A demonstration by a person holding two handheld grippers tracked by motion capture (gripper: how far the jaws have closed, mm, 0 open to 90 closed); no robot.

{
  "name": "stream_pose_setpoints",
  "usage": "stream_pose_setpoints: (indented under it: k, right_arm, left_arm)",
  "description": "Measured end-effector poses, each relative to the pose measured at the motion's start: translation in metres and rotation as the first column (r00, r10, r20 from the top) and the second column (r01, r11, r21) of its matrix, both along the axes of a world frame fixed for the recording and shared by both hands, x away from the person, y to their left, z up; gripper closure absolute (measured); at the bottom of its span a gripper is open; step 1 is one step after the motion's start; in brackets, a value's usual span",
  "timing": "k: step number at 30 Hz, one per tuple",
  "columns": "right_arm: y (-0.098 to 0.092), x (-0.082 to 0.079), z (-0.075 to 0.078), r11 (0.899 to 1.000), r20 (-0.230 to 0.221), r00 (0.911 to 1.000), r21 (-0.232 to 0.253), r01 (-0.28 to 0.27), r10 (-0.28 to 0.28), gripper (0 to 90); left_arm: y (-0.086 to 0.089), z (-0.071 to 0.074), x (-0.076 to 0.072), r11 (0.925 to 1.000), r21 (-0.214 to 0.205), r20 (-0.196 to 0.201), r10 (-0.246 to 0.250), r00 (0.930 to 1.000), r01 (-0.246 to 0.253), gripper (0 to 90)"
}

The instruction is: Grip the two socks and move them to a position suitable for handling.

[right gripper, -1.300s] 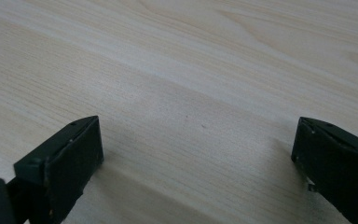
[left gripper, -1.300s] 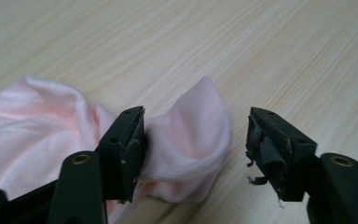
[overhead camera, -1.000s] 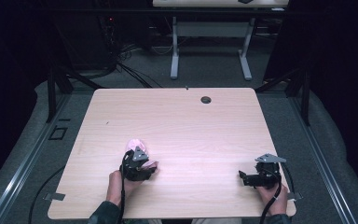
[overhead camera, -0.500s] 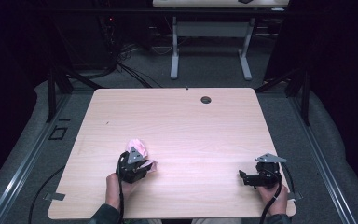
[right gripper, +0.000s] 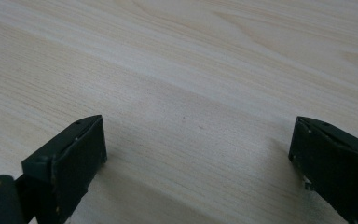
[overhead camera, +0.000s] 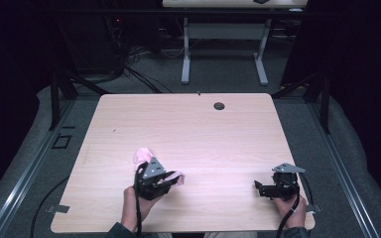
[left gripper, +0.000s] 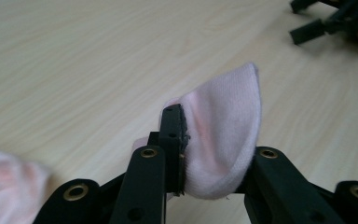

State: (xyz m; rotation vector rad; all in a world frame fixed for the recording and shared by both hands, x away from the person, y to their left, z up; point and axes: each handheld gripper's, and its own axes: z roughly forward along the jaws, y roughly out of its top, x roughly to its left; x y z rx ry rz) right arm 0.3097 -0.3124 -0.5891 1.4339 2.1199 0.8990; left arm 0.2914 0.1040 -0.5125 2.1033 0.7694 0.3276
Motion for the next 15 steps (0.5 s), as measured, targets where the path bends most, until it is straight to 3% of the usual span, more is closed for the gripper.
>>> stream_pose_setpoints:
  k: [2, 4, 8, 11, 15]
  right_arm:
    - [0.000, 0.000, 0.000, 1.000, 0.000, 1.0000, 0.000, 0.000, 0.000, 3.5]
    - [0.000, 0.000, 0.000, 1.000, 0.001, 1.0000, 0.000, 0.001, -0.001, 3.5]
    - [0.000, 0.000, 0.000, 1.000, 0.000, 1.0000, 0.001, 0.000, 0.000, 3.6]
    - [0.000, 0.000, 0.000, 1.000, 0.000, 1.0000, 0.001, 0.000, 0.000, 3.6]
    - [0.000, 0.000, 0.000, 1.000, 0.000, 1.0000, 0.001, 0.000, 0.000, 3.6]
  left_arm:
    - [-0.017, -0.008, -0.001, 0.9993, 0.018, -0.026, -0.033, 0.9991, 0.033, 74.5]
    - [-0.022, -0.010, -0.001, 0.9985, 0.027, -0.037, -0.047, 0.9982, 0.048, 74.4]
    - [-0.048, -0.031, 0.000, 0.9929, 0.056, -0.101, -0.099, 0.9899, 0.105, 73.8]
    - [-0.056, -0.043, 0.005, 0.9893, 0.084, -0.137, -0.107, 0.9848, 0.119, 72.7]
    - [-0.059, -0.054, 0.011, 0.9882, 0.079, -0.181, -0.116, 0.9767, 0.132, 67.8]
